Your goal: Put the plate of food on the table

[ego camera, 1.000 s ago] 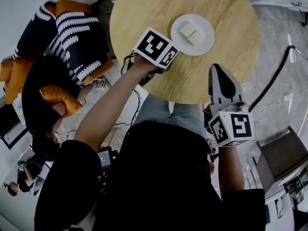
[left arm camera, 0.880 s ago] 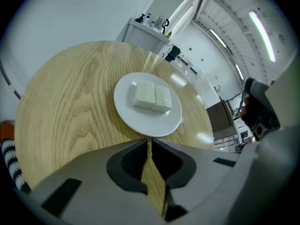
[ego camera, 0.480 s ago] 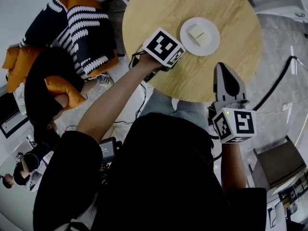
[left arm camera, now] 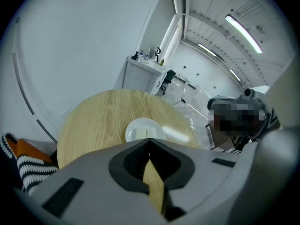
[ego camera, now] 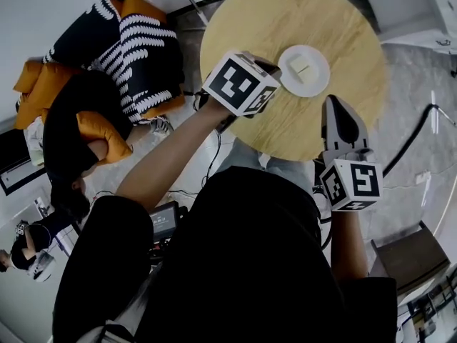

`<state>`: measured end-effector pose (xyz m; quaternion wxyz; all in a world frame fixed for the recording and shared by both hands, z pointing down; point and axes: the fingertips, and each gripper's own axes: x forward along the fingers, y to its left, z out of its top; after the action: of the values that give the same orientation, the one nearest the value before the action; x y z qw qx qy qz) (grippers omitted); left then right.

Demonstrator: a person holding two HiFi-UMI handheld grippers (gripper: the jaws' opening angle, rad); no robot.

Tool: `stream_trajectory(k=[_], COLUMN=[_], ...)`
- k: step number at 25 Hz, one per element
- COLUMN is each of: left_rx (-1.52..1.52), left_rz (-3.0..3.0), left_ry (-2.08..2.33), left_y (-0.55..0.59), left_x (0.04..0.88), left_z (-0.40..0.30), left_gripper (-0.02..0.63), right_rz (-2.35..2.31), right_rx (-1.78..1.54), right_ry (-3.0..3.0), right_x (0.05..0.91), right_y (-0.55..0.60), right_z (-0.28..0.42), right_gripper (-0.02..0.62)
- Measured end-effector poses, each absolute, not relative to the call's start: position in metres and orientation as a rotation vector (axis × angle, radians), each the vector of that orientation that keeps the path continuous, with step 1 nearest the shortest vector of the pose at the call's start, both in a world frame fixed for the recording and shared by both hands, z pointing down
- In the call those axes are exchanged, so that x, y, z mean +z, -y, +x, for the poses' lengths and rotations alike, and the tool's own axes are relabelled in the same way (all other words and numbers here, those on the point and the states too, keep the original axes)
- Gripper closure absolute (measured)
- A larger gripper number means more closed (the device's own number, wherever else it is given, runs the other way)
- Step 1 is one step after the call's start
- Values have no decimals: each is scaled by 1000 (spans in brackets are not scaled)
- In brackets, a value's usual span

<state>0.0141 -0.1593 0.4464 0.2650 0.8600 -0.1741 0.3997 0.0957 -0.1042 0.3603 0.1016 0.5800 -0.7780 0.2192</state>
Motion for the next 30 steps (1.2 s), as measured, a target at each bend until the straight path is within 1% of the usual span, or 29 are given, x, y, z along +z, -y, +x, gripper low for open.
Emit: stream_trajectory(k=[10,16,26,30], left_rx=[864,711,376,321], left_rz=[2500,2575,2712,2739], left_ry=[602,742,988,1020], left_y=[169,177,196,197], left_x=[367,323,236,214], left_z=[13,8,-1,1], left_gripper=[598,598,598,598], right_rz=[1715,1716,1733,1737], right_rx=[560,483,399,360], right_ry=[2360,2422,2470,2486], right_x=[330,295,248,234], right_y=[118,128,139,141], right_z=[87,82,80,86], right_gripper=[589,589,589,589])
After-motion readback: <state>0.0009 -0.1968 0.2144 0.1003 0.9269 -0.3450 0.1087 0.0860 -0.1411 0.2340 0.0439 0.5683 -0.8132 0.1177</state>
